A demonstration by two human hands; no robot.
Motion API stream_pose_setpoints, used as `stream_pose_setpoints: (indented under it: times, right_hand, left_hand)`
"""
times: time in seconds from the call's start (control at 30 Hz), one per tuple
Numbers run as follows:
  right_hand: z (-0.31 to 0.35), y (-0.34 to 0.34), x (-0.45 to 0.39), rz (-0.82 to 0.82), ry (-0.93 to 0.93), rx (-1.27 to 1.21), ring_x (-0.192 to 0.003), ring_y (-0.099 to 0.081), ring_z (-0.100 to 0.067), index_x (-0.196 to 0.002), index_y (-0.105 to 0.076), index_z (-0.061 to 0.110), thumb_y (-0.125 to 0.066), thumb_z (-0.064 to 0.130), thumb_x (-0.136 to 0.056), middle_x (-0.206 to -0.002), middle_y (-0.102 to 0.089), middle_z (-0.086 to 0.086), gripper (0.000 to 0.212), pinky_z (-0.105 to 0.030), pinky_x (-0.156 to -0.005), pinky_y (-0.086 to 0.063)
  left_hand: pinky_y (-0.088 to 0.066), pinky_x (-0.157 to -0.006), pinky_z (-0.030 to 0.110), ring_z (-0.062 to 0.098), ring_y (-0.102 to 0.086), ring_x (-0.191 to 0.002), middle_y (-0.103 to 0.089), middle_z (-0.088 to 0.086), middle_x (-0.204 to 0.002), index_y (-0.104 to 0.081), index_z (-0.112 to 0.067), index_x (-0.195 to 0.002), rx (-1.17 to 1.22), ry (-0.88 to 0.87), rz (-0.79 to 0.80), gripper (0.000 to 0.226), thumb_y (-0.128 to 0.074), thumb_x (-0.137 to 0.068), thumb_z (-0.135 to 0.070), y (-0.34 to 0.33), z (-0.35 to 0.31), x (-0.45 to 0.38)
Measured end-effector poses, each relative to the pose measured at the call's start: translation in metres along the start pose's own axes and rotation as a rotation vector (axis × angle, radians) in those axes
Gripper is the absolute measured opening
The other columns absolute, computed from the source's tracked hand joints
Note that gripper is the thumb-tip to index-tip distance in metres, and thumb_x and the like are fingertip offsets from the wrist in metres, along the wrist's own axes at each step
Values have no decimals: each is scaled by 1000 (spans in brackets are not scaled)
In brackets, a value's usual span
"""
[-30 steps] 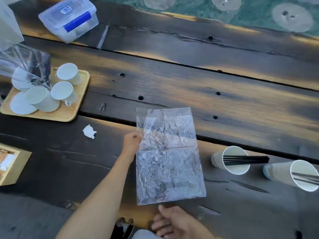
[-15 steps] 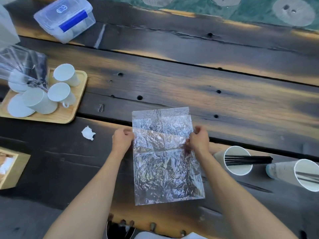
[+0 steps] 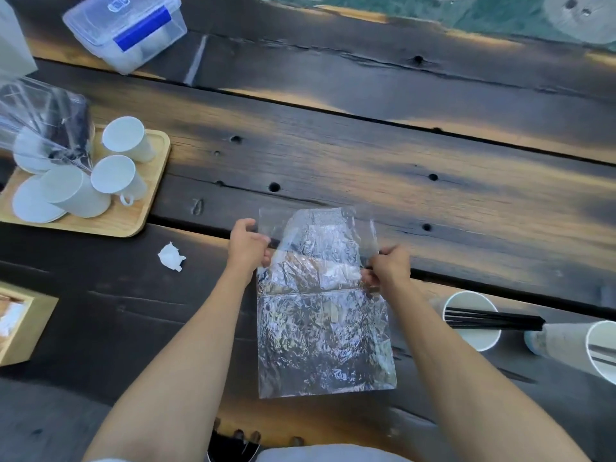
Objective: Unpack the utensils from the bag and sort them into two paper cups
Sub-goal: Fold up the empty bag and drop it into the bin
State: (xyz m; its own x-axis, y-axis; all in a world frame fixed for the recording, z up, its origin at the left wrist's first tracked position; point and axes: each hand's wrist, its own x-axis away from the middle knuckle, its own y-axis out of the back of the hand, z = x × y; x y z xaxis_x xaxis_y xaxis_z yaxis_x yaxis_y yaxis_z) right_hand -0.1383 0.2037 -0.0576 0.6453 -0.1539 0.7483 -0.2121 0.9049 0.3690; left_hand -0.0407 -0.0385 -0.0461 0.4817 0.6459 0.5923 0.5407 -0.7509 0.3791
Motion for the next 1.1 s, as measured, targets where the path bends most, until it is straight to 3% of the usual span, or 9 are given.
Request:
stream_pose_setpoints:
  times: [0.1, 0.17, 0.37, 0.53, 0.67, 0.73, 0.83, 0.93, 1.1]
  right_hand:
    - [4, 10, 10, 82, 18, -83, -38, -44, -14, -106, -51, 16, -49, -9, -88, -71, -61, -12, 31, -23, -36, -33]
    - [9, 15, 20, 144, 73, -130, -36, -43, -9, -99, -59, 14, -52, -6, -89, -70, -60, -9, 24, -20, -34, -32]
    - [4, 30, 57, 189, 258, -201, -37, -38, -9, -76, -60, 12, -57, -7, -88, -60, -50, -3, 22, -22, -40, -31]
    - [-25, 48, 77, 302, 260, -204, -34, -36, -14, -95, -64, 7, -54, 2, -92, -47, -45, -1, 12, -20, -34, -28]
    - [-22, 47, 90, 383, 281, -260, -37, -45, -15, -94, -62, 5, -56, 0, -93, -55, -56, -8, 7, -21, -34, -33]
    - [-16, 44, 91, 373, 278, -359, -42, -56, -15, -89, -59, 5, -55, -1, -94, -61, -63, -12, 9, -20, -38, -43]
    - [-16, 43, 86, 380, 216, -522, -69, -72, -23, -91, -58, 3, -58, -2, -93, -80, -71, -18, 5, -26, -64, -62]
    - [-20, 40, 85, 411, 185, -527, -88, -71, -34, -90, -59, 5, -57, -1, -93, -90, -70, -20, 7, -43, -86, -57]
    - [-22, 43, 89, 527, 133, -585, -80, -71, -36, -96, -63, 10, -53, 21, -96, -105, -68, -27, 15, -38, -73, -56]
  left_hand:
    - [-54, -55, 28, 14, -56, -52, -66, 10, -88, -60, -8, -115, 23, -43, 19, 28, -60, -89, 3, 11, -5, 2]
    - [-56, -59, 28, 14, -59, -55, -66, 9, -88, -66, -9, -102, 43, -93, 45, 17, -61, -90, 2, 19, -8, 8]
    - [-52, -59, 25, 16, -60, -64, -67, 7, -82, -68, -12, -81, 114, -191, 43, 22, -58, -85, 7, 46, 3, 44]
    - [-46, -57, 24, 13, -53, -62, -68, 4, -83, -71, -13, -81, 103, -252, 10, 19, -65, -84, 5, 61, 34, 76]
    - [-52, -60, 29, 17, -57, -68, -65, 2, -75, -72, -14, -79, 174, -266, 48, 24, -63, -85, 7, 65, 39, 85]
    - [-56, -69, 33, 21, -61, -74, -67, 5, -75, -73, -13, -79, 214, -264, 46, 23, -64, -85, 8, 69, 38, 83]
    - [-54, -85, 43, 24, -63, -80, -71, 7, -78, -75, -16, -76, 267, -249, 21, 21, -68, -81, 3, 72, 41, 81]
    - [-53, -87, 42, 23, -64, -83, -71, 8, -80, -75, -16, -76, 291, -236, 31, 17, -72, -81, 0, 69, 45, 86]
    - [-55, -91, 35, 29, -71, -92, -73, 15, -86, -71, 1, -87, 345, -227, 83, 13, -60, -89, 8, 69, 53, 103]
